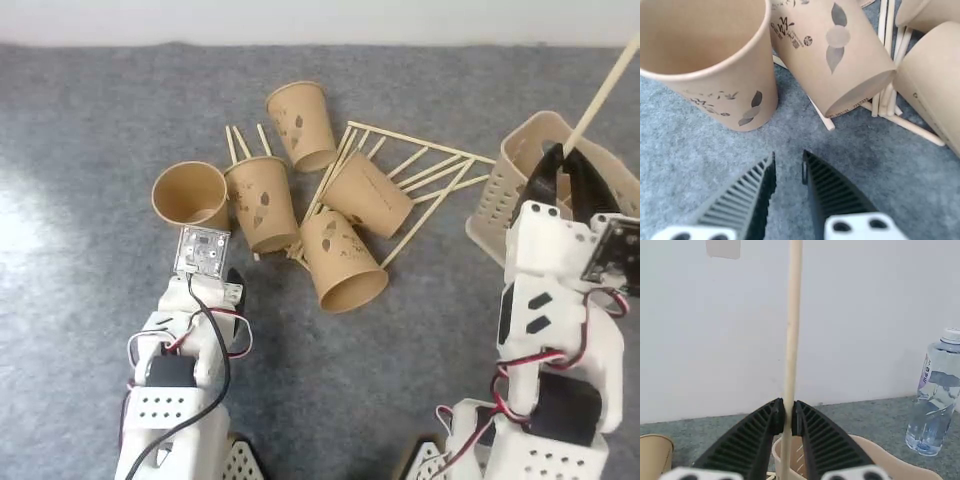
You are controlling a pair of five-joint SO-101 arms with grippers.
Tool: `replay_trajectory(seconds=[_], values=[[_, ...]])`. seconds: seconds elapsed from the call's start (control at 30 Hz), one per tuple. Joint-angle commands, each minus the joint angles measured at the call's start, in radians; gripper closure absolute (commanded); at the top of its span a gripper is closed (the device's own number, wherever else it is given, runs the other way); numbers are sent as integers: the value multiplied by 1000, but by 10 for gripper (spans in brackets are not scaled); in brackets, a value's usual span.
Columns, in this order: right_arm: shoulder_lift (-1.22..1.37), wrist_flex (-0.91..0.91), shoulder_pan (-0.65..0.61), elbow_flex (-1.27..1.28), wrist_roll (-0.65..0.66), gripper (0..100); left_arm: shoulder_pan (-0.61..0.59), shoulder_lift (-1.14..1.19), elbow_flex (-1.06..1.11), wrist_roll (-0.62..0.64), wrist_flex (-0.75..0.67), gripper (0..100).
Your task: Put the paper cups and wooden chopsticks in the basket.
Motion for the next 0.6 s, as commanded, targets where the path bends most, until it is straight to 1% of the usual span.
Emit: replay_trajectory(seconds=[0.0, 0.07, 0.13, 0.2, 0.27, 0.37, 0.47, 0.57], values=[[-8, -59, 19, -14, -5, 992, 6, -11, -7, 8, -26, 917], [-8, -145, 58, 18, -8, 992, 6, -11, -7, 8, -26, 917], [-4, -223, 67, 32, -3, 992, 6, -11, -7, 8, -26, 917], [-10, -242, 71, 29, -2, 992, 6, -11, -7, 8, -26, 917], [-12, -251, 87, 29, 44, 992, 6, -11, -5, 8, -26, 917], [8, -283, 162, 58, 71, 992, 6, -11, -5, 8, -26, 917], [35, -407, 260, 118, 98, 992, 6, -11, -5, 5, -26, 917], [84, -519, 291, 189, 104, 992, 6, -11, -5, 5, -26, 917]])
